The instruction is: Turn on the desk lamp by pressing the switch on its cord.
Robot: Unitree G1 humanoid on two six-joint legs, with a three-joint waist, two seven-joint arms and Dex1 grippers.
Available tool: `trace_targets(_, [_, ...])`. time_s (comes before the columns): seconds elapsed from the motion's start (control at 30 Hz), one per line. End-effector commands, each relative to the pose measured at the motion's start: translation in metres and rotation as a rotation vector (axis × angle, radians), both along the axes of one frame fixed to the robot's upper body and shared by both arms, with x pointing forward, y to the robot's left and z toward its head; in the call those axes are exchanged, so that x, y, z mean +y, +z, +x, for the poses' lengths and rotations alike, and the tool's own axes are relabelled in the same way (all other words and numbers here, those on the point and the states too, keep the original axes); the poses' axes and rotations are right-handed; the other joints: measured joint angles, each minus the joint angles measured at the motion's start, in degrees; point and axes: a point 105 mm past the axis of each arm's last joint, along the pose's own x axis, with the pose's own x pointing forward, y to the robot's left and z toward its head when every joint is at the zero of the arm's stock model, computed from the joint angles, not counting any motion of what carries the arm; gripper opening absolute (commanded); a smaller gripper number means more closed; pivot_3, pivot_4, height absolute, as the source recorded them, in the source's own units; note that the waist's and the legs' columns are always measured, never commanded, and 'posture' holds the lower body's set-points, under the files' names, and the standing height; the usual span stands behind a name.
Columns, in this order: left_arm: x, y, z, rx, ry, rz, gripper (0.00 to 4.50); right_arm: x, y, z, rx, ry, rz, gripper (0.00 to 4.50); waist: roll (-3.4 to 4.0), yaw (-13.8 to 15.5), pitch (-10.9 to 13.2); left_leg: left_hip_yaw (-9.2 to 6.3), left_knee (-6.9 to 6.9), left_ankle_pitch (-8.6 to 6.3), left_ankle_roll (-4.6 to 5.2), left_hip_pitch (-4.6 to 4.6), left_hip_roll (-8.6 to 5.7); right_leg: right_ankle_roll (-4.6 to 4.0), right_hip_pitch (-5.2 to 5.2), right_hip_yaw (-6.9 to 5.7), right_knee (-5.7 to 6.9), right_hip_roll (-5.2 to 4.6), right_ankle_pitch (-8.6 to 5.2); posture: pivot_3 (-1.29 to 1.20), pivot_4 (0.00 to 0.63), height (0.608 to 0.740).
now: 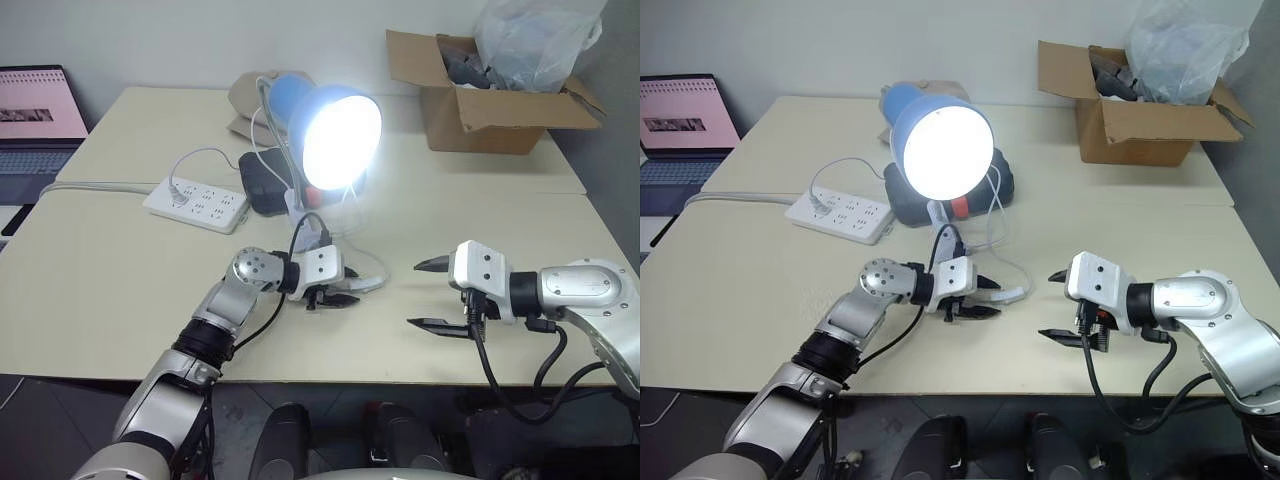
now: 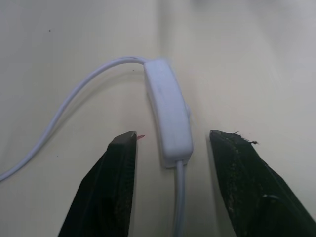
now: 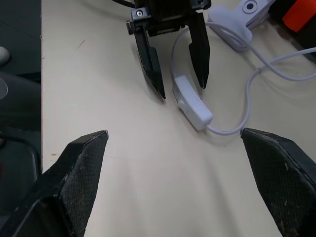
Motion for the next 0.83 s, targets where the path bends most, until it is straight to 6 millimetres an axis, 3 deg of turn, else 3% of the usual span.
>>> trace_targets(0.03, [0.011, 0.044, 0.0, -0.123, -0.025, -0.062, 3.36, -0.001, 0.009, 0.002, -0.039, 0.003, 0.008, 4.5, -0.01, -0.1, 0.0, 0.0, 0.0, 0.0, 0.0, 0.0, 0.0, 0.0, 0.0, 0.0, 0.0, 0.0, 0.0, 0.0, 0.15, 0.74])
trace_targets(0.13, [0.02, 0.054, -0.003, -0.128, -0.012, -0.072, 3.36, -0.001, 0.011, 0.004, -0.045, 0.004, 0.018, 4.5, 0.01, -0.1, 0.0, 0.0, 0.0, 0.0, 0.0, 0.01, 0.01, 0.0, 0.01, 0.0, 0.01, 0.0, 0.0, 0.0, 0.15, 0.74])
trace_targets(0.33, [0.061, 0.063, -0.012, -0.107, 0.099, -0.01, 3.36, -0.008, 0.014, 0.011, -0.079, -0.022, 0.041, 4.5, 0.01, -0.3, 0.0, 0.01, -0.01, 0.0, 0.0, 0.03, 0.02, -0.01, 0.01, 0.02, 0.0, -0.01, 0.0, 0.0, 0.15, 0.74])
trace_targets(0.43, [0.091, 0.066, -0.028, -0.064, 0.18, 0.004, 3.36, -0.017, 0.014, 0.012, -0.09, -0.036, 0.049, 4.5, 0.0, -0.2, 0.0, 0.0, -0.03, 0.0, -0.01, 0.03, 0.04, -0.02, 0.0, -0.02, -0.01, -0.01, -0.01, 0.0, 0.15, 0.74])
trace_targets(0.57, [0.111, 0.071, -0.039, -0.009, 0.269, -0.028, 3.36, -0.027, 0.015, 0.009, -0.108, -0.029, 0.063, 4.5, 0.0, -0.1, 0.0, 0.02, -0.06, 0.0, -0.01, 0.03, 0.02, -0.02, 0.01, -0.02, -0.05, -0.06, -0.02, 0.0, 0.15, 0.74])
trace_targets(0.83, [0.12, 0.064, -0.055, 0.062, 0.319, -0.073, 3.36, -0.037, 0.014, 0.011, -0.101, -0.041, 0.066, 4.5, 0.01, 0.0, 0.0, 0.0, -0.04, 0.0, -0.01, 0.08, 0.0, -0.02, 0.06, -0.06, -0.04, -0.13, -0.02, 0.0, 0.15, 0.74])
